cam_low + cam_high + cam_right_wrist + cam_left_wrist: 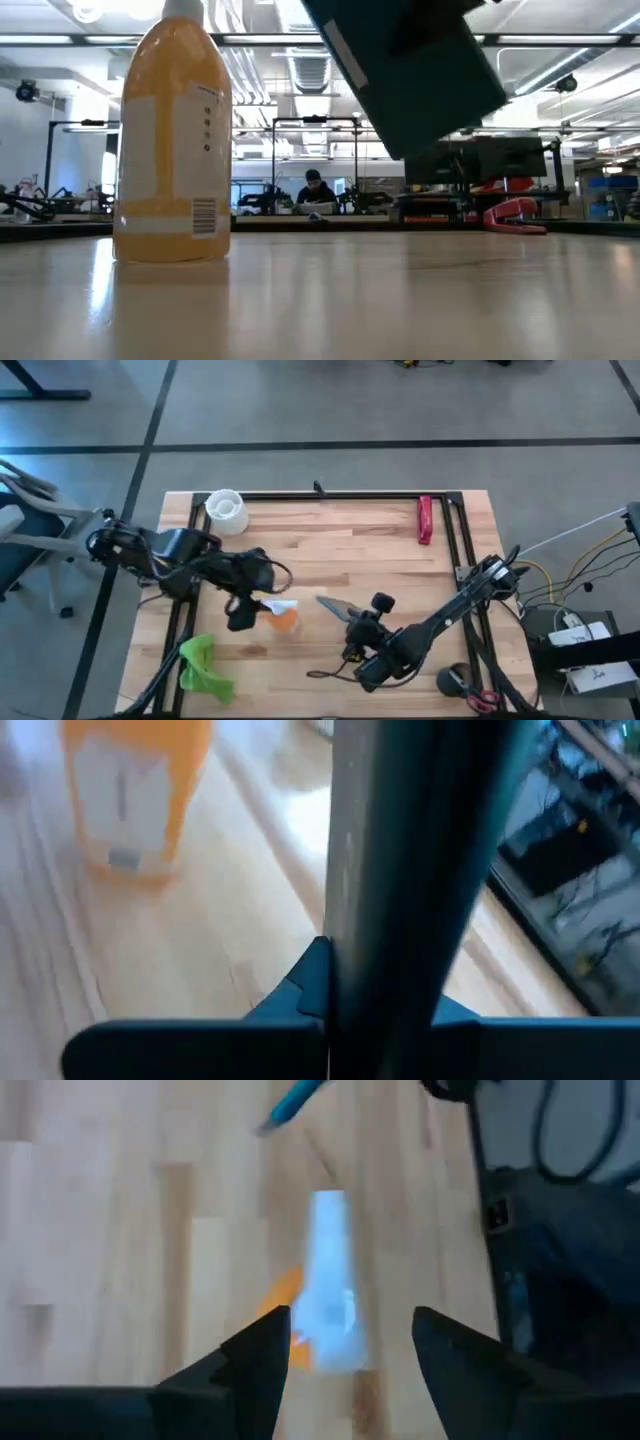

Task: Apply microfiber cloth
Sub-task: Spray the blue tablet with the orange spray bottle

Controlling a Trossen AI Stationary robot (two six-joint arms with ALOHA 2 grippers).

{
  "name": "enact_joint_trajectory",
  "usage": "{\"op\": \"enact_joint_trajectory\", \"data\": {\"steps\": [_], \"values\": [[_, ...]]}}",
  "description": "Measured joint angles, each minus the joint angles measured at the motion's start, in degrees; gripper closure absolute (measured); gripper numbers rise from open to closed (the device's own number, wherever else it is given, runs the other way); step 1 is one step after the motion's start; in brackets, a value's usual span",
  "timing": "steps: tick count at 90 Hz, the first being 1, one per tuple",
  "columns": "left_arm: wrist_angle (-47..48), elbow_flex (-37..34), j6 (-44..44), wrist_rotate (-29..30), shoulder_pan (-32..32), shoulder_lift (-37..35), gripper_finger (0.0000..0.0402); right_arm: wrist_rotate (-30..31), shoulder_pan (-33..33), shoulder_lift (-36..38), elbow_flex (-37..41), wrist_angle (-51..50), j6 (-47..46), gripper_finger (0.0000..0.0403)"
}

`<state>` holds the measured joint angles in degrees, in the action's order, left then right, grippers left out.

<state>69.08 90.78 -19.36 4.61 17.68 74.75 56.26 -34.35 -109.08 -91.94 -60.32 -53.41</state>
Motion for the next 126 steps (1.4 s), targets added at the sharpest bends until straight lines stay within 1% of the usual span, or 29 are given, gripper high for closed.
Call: {"op": "enact_joint_trajectory", "data": {"steps": [9,17,27,39,55,70,82,92,104,110,117,126], "values": [[0.9,-2.7,-1.8,4.5,1.4,-2.5,0.0221,1.8,0.3,0.3,-0.3,1.8,-3.0,0.0396],[-0.5,-6.9,-2.8,5.4,2.6,-4.2,0.023,2.6,0.4,0.4,-0.4,5.0,-3.0,0.0396],[-3.5,-14.3,-3.8,5.4,3.8,-5.9,0.0243,2.9,0.8,0.4,-0.4,12.9,1.8,0.0396],[-8.9,-24.8,-4.1,5.4,5.0,-6.8,0.0256,2.8,0.8,0.4,-0.4,22.5,9.7,0.0396],[-20.5,-36.1,-4.1,4.8,5.9,-7.1,0.0272,1.0,1.3,0.6,-0.7,30.2,17.1,0.0396],[-32.2,-42.8,-3.7,1.6,6.9,-6.2,0.0284,0.3,2.6,0.6,-0.7,31.1,17.8,0.0396],[-35.1,-44.5,-3.7,-1.1,8.1,-5.5,0.0291,0.3,3.7,0.6,-0.7,31.2,18.5,0.0396],[-36.2,-44.5,-3.8,-1.2,9.9,-5.5,0.0295,0.3,4.4,0.6,-0.7,31.4,18.5,0.0396],[-35.9,-42.2,-3.1,-1.2,11.6,-5.5,0.0299,0.3,5.1,0.6,-0.7,32.1,19.0,0.0396],[-32.9,-40.3,-0.9,-1.0,11.9,-5.6,0.0301,0.3,5.3,0.6,-0.7,32.1,19.0,0.0396],[-28.1,-38.5,1.1,2.7,12.0,-6.1,0.0302,0.0,5.3,0.6,-0.7,31.8,19.0,0.0396],[-22.1,-37.5,2.3,13.0,12.0,-6.9,0.0302,-2.0,5.1,0.6,-0.7,31.8,18.7,0.0396]]}}
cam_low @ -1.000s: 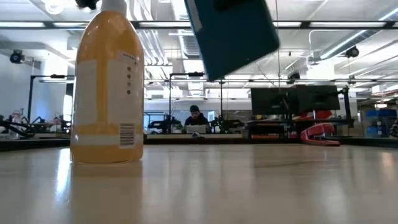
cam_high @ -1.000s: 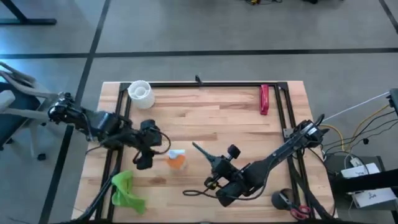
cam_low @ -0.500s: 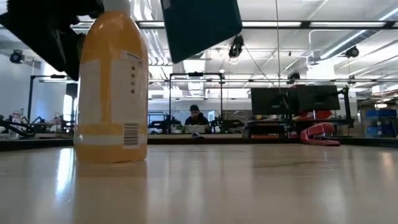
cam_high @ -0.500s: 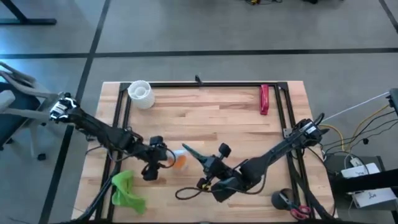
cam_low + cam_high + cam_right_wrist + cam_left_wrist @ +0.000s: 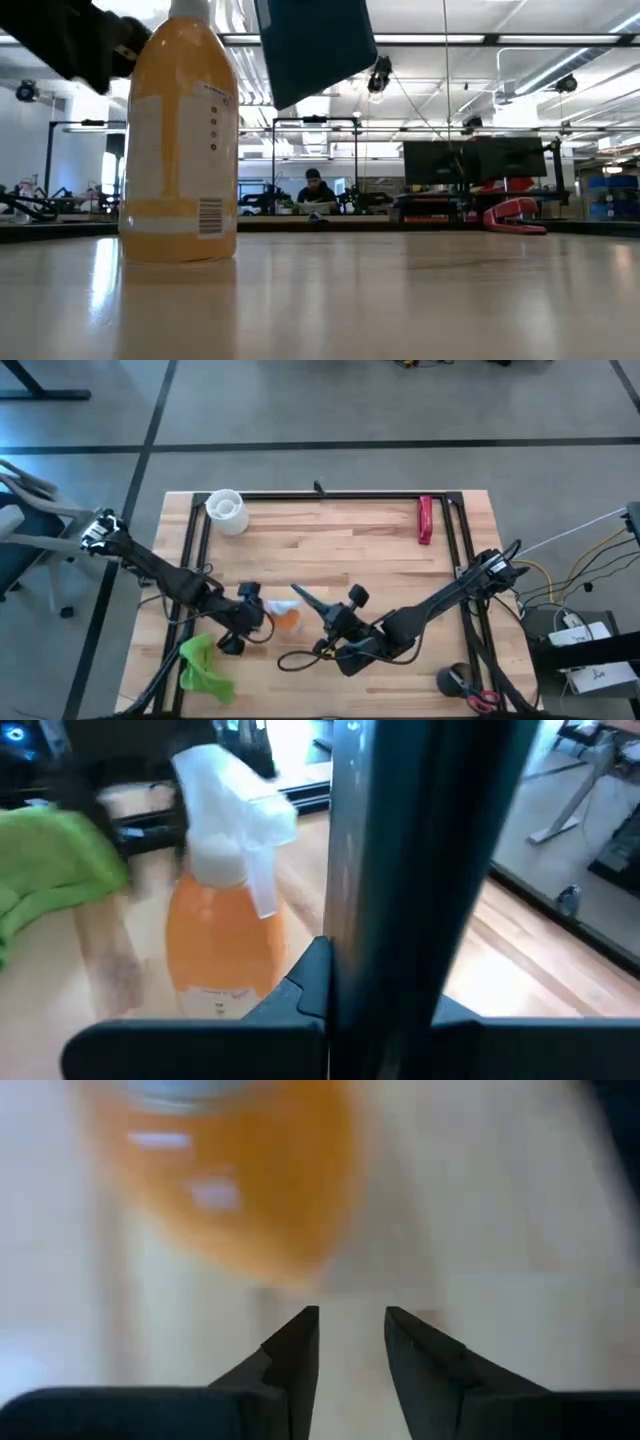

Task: Apply microfiber cloth
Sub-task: Spray the blue tablet with the orange spray bottle

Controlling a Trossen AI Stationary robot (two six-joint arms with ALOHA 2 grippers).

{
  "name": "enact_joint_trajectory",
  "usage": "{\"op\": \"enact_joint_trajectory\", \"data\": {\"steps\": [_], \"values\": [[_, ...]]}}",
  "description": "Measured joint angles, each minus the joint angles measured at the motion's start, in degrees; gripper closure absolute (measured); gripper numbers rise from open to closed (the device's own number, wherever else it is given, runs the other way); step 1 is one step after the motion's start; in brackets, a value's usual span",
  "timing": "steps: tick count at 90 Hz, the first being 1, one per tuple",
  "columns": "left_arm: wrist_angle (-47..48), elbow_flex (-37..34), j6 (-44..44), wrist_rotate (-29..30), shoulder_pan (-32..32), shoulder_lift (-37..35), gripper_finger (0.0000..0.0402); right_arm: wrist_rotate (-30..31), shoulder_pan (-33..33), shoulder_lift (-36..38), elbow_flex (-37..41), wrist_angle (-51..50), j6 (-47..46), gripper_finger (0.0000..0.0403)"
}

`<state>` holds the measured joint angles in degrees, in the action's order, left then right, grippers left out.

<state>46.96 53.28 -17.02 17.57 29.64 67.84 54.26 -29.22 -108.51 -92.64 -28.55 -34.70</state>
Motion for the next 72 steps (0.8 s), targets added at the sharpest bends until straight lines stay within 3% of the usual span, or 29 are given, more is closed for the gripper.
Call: {"op": "enact_joint_trajectory", "data": {"steps": [10,23,35,50,58,72], "values": [[1.0,-1.3,0.1,11.9,0.0,-0.5,0.0303,-0.6,-0.5,0.0,0.0,-2.1,-1.6,0.0396],[-9.8,-5.5,2.8,15.8,-0.2,-0.1,0.0304,0.3,-1.3,0.0,0.0,-6.0,-5.1,0.0396],[-22.8,-10.1,4.6,12.6,-0.3,0.5,0.0304,1.4,-2.5,0.0,0.0,-8.8,-8.5,0.0396],[-25.7,-12.7,-1.0,4.1,0.1,0.8,0.0304,1.3,-4.6,0.0,0.0,-12.1,-12.6,0.0396],[-29.5,-14.6,-2.6,3.9,1.0,1.0,0.0304,1.2,-5.7,0.0,0.0,-13.6,-15.2,0.0396],[-44.2,-18.5,-1.0,3.8,2.3,3.3,0.0304,2.0,-7.0,-0.1,0.0,-13.9,-16.9,0.0396]]}}
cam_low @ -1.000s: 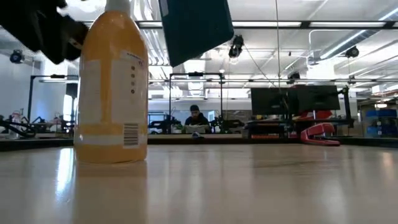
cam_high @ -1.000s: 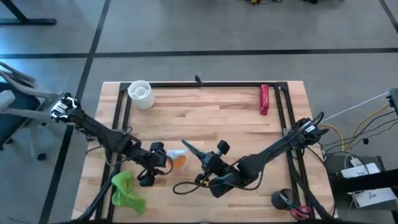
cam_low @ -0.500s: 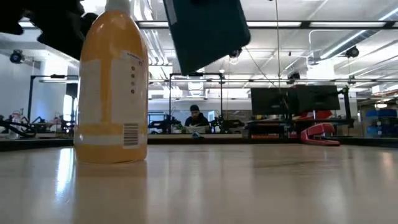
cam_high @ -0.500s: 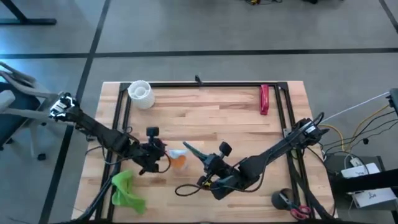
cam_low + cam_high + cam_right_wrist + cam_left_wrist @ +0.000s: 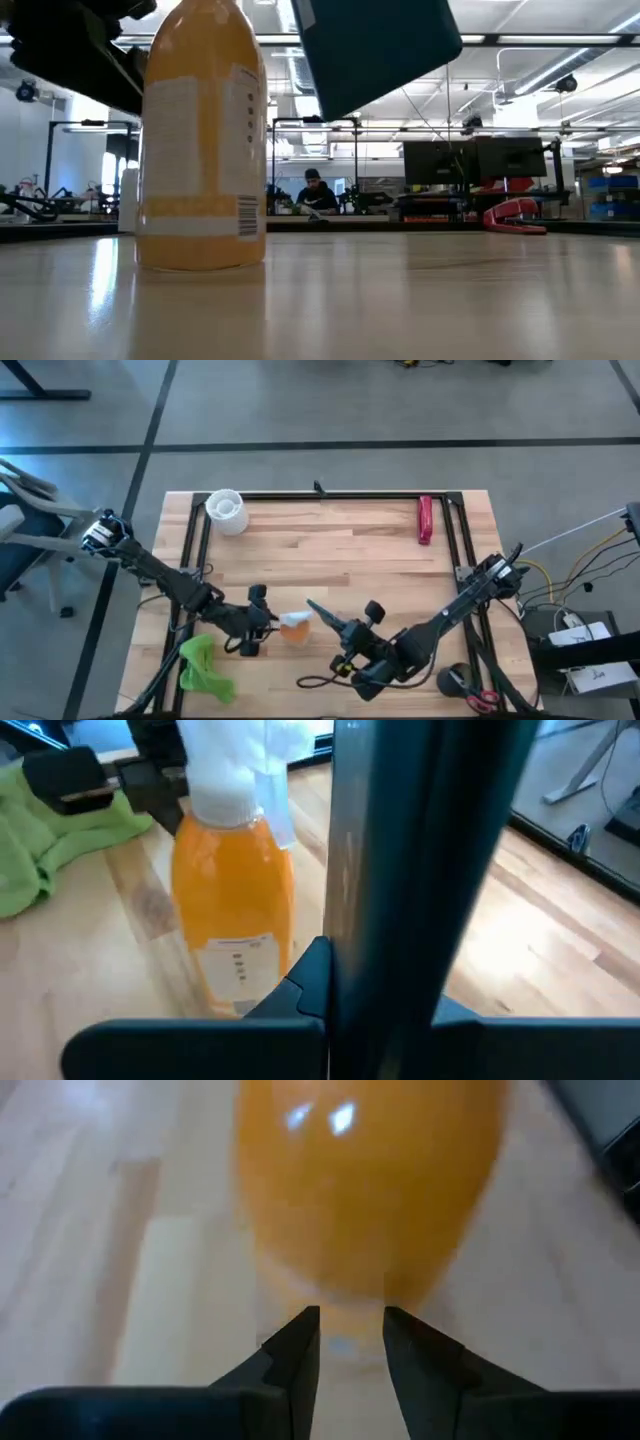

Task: Apply microfiber cloth
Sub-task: Spray the blue tablet with the orange spray bottle

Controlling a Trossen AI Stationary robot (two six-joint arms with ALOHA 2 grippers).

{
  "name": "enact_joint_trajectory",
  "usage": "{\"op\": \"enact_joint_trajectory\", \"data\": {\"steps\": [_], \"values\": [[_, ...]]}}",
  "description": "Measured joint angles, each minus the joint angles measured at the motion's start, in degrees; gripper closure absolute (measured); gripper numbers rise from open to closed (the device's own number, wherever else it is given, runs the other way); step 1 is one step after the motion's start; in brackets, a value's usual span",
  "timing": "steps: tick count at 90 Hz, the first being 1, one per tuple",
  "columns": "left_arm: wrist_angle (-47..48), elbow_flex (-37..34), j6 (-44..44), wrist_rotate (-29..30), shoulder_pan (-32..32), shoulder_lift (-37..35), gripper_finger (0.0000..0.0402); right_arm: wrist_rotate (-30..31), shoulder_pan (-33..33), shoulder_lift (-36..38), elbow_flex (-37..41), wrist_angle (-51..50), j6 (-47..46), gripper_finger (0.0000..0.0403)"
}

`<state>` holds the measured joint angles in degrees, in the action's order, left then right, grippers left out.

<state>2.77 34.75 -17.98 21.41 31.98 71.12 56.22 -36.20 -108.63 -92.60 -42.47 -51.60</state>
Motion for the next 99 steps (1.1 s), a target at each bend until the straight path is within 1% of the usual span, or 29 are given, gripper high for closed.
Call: {"op": "enact_joint_trajectory", "data": {"steps": [10,20,29,39,58,64,74,87,99], "values": [[-6.5,-1.7,0.6,0.0,0.6,3.4,0.0304,0.8,-0.8,0.0,0.0,-1.3,-2.1,0.0396],[-11.3,-1.8,1.0,0.0,1.7,7.7,0.0304,0.6,-1.8,-0.1,0.0,-2.9,-4.6,0.0396],[-13.5,-0.6,1.7,0.0,2.4,11.8,0.0304,-1.4,-2.9,-0.1,0.0,-4.4,-6.9,0.0396],[-15.4,1.9,3.3,0.0,2.5,16.0,0.0304,-1.6,-4.1,-0.9,0.1,-4.3,-8.7,0.0396],[-14.9,7.6,5.7,-0.1,2.8,22.1,0.0314,-1.7,-3.9,-4.6,0.3,-4.1,-11.9,0.0396],[-14.5,9.2,6.1,-1.9,2.9,23.2,0.0318,-1.2,-3.1,-5.2,0.3,-3.9,-12.2,0.0396],[-12.5,11.6,6.1,-4.5,4.0,23.7,0.0324,-0.7,-1.1,-5.4,0.3,-3.9,-11.6,0.0396],[-7.2,14.3,5.6,-4.5,6.0,23.7,0.0326,-0.6,2.1,-4.8,0.3,-3.9,-8.7,0.0396],[-4.9,15.9,5.0,-4.5,7.8,23.6,0.0326,-0.5,5.3,-4.3,0.3,-2.8,-5.2,0.0396]]}}
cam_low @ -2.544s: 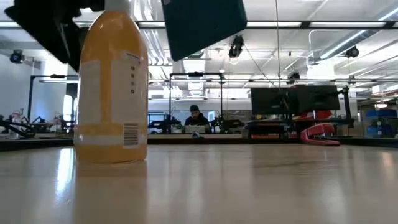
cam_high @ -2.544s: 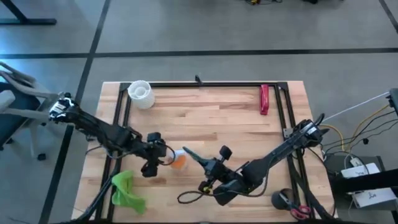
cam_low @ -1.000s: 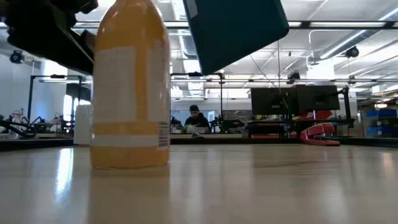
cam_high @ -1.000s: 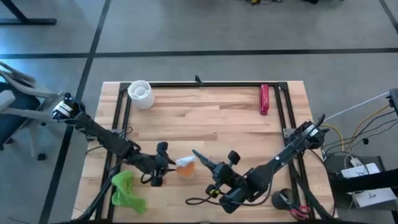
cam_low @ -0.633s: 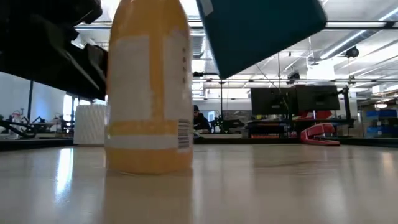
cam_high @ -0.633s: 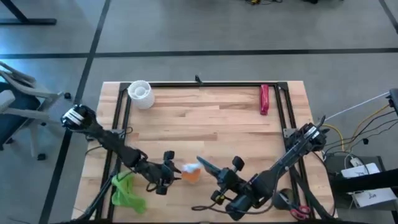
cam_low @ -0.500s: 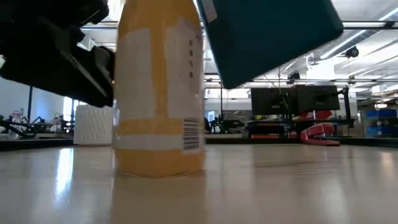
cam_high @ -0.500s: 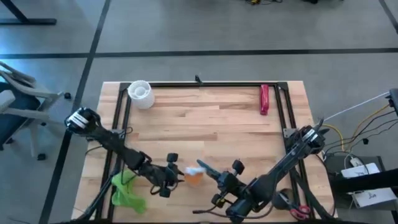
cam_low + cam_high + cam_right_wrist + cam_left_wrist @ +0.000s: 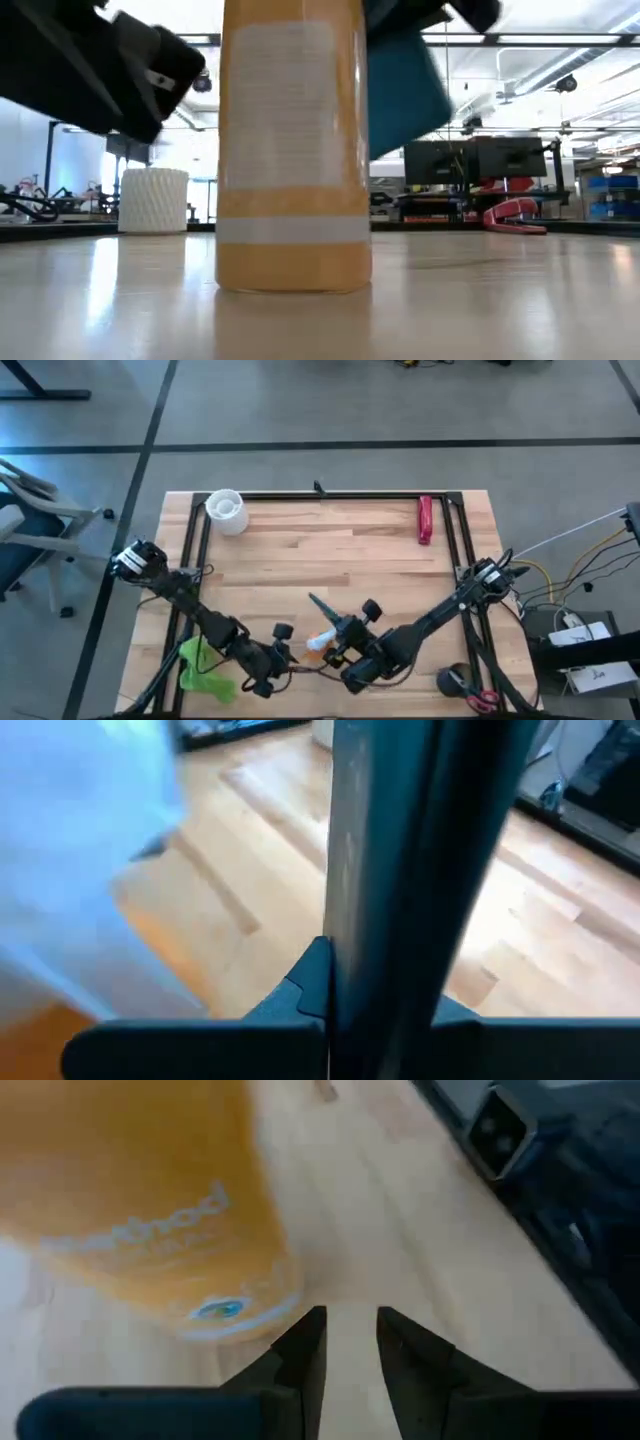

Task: Apply microfiber cloth
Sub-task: Spray the blue tablet with the orange spray bottle

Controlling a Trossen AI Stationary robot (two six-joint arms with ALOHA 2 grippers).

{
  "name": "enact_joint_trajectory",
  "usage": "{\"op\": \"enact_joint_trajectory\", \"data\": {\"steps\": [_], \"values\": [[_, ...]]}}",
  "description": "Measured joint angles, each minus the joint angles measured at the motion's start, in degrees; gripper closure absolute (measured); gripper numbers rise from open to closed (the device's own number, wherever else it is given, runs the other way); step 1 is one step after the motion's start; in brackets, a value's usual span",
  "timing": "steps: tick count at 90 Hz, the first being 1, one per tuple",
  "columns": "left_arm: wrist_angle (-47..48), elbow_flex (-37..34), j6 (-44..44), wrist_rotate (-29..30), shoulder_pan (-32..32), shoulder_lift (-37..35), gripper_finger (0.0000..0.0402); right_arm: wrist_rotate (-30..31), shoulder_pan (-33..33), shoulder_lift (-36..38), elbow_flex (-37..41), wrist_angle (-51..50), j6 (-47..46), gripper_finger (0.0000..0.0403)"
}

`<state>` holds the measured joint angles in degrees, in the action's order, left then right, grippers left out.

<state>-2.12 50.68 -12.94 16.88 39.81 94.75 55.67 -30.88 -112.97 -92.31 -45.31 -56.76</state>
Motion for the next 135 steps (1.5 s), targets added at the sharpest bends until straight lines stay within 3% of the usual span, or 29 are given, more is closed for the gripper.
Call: {"op": "enact_joint_trajectory", "data": {"steps": [26,46,68,79,90,108,127,135], "values": [[6.8,0.2,-3.5,0.8,1.7,-1.2,0.0326,-0.7,4.4,0.0,0.0,0.7,8.6,0.0396],[12.5,0.2,-4.6,6.6,2.1,-4.9,0.0326,-4.4,3.8,0.2,-2.3,-3.5,14.1,0.0396],[13.7,-1.8,1.6,16.9,1.6,-13.1,0.0317,-1.7,-0.7,0.4,-6.1,-25.0,1.1,0.0396],[13.6,-3.2,4.7,17.7,0.2,-18.7,0.029,-0.8,-1.7,0.8,-6.4,-34.8,-7.3,0.0396],[13.5,-4.8,8.2,17.4,-2.2,-24.4,0.0252,-1.9,-1.8,2.1,-5.5,-38.2,-9.2,0.0396],[12.8,-7.4,11.1,8.4,-9.6,-31.8,0.0178,-2.7,-1.6,6.2,-4.7,-38.1,-8.3,0.0399],[3.6,-8.8,15.4,-16.2,-19.9,-33.7,0.0105,-3.5,-1.3,8.6,-4.6,-36.1,-5.3,0.04],[0.3,-9.2,17.5,-22.1,-23.6,-32.8,0.0086,-4.0,-1.0,8.8,-4.6,-35.5,-4.5,0.04]]}}
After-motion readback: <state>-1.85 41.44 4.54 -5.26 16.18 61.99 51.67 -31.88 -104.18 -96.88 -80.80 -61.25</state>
